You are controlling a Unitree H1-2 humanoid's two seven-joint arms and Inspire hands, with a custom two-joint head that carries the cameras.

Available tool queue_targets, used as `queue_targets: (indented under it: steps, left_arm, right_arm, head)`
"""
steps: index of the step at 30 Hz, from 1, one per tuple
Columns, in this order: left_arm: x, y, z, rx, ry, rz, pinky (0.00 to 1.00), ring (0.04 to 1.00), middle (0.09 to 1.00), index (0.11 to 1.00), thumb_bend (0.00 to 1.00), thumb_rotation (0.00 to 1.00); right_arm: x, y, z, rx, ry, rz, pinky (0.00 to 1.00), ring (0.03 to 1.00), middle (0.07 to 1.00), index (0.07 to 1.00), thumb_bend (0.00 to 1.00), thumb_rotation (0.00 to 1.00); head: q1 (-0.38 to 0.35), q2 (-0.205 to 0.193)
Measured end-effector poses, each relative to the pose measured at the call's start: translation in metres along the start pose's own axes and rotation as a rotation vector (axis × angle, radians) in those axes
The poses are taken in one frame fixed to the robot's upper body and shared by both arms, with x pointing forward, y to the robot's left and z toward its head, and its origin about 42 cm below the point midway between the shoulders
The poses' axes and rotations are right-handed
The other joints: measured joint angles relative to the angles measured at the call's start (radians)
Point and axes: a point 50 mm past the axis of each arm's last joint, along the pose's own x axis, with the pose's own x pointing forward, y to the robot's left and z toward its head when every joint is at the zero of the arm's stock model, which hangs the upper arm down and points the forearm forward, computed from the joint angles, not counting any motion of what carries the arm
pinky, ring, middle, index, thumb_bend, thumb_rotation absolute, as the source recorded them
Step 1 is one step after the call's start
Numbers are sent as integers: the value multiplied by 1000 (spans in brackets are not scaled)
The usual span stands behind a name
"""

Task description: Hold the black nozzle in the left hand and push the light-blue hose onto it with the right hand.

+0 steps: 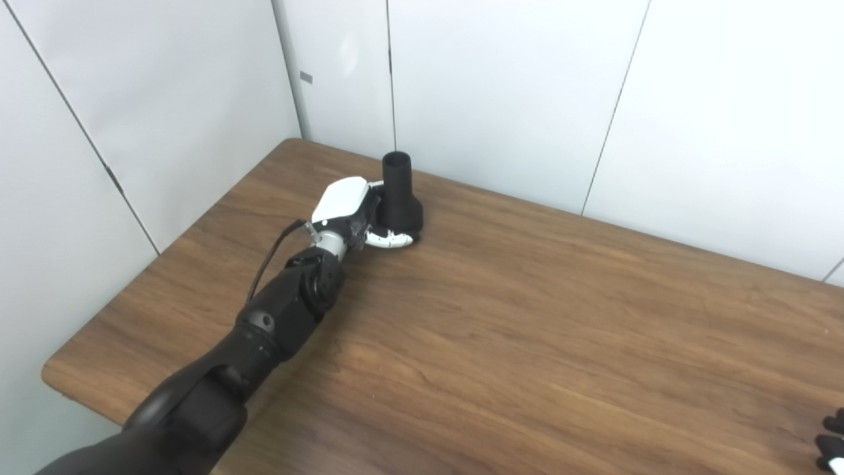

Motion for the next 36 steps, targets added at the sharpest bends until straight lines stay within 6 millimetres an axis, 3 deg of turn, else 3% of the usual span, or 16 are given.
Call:
queue_targets:
  steps: [5, 7, 8, 9, 10, 11, 12, 13, 14, 15, 19, 24, 26, 28, 31, 36]
  left_arm:
    - [0, -3, 3, 22, -9, 25, 955, 763, 710, 655, 997, 282]
    - [-1, -4, 7, 70, -29, 25, 976, 772, 694, 646, 951, 295]
    - [-1, -3, 8, 88, -46, 20, 966, 734, 670, 624, 953, 246]
    - [-2, -1, 10, 86, -60, 14, 726, 653, 635, 601, 938, 203]
    - [-3, 0, 12, 71, -76, 13, 662, 586, 581, 566, 923, 157]
    - [-3, 0, 13, 55, -88, 13, 664, 579, 574, 562, 920, 153]
    - [-4, 0, 15, 45, -101, 19, 765, 560, 547, 543, 905, 135]
    - [-4, -1, 17, 39, -115, 24, 818, 535, 522, 510, 679, 96]
    - [-4, -3, 18, 33, -122, 23, 778, 498, 493, 511, 603, 49]
    - [-5, -6, 19, 21, -121, 27, 805, 502, 483, 506, 565, 25]
    - [-6, -12, 27, -22, -148, 38, 852, 507, 479, 494, 526, 0]
    - [-6, -19, 34, -22, -160, 43, 795, 470, 467, 500, 524, 0]
    - [-6, -22, 34, -6, -172, 49, 498, 370, 425, 505, 521, 0]
    - [-6, -24, 35, 1, -188, 50, 450, 358, 415, 501, 522, 0]
    - [-7, -30, 42, -3, -205, 52, 678, 410, 426, 503, 523, 0]
    - [-9, -34, 44, 0, -213, 43, 759, 466, 471, 492, 525, 0]
  right_arm:
    - [0, 0, 0, 1, 0, 3, 502, 615, 648, 620, 316, 127]
    - [0, 0, 0, 1, 0, 5, 504, 617, 648, 621, 316, 135]
    - [0, 0, 0, 1, -1, 5, 506, 618, 649, 621, 317, 147]
    - [0, 0, 0, 0, -1, 5, 506, 618, 649, 621, 318, 142]
    - [-1, 0, 0, 0, -1, 5, 506, 619, 649, 620, 317, 132]
    - [-1, 0, 0, 0, -1, 4, 506, 619, 649, 620, 317, 130]
    - [-1, 0, 0, 1, -1, 4, 504, 617, 646, 618, 315, 116]
    - [-1, 0, 0, 2, -1, 4, 502, 614, 644, 615, 315, 107]
    - [-1, 0, 0, 3, -1, 4, 501, 612, 641, 613, 315, 109]
    - [-1, 0, 0, 4, -1, 4, 501, 610, 638, 610, 317, 110]
    - [-1, 0, 0, 4, -1, 4, 502, 610, 637, 606, 325, 135]
    - [-1, 0, 0, 4, -1, 6, 500, 613, 638, 610, 336, 163]
    - [-1, 0, 0, 4, -1, 6, 495, 610, 636, 608, 345, 175]
    - [-1, 0, 0, 4, 0, 6, 500, 615, 640, 611, 351, 181]
    - [-2, 0, 0, 5, 0, 7, 503, 616, 643, 612, 348, 174]
    - [-2, 0, 1, 4, 2, 8, 496, 613, 642, 611, 343, 167]
  head:
    - [-2, 2]
    - [-2, 3]
    - [-3, 3]
    - [-5, 3]
    - [-5, 3]
    - [-5, 3]
    - [-5, 3]
    - [-5, 3]
    - [-6, 3]
    - [-6, 3]
    - [-8, 5]
    - [-8, 6]
    - [-8, 6]
    - [-8, 6]
    - [-12, 11]
    - [-26, 12]
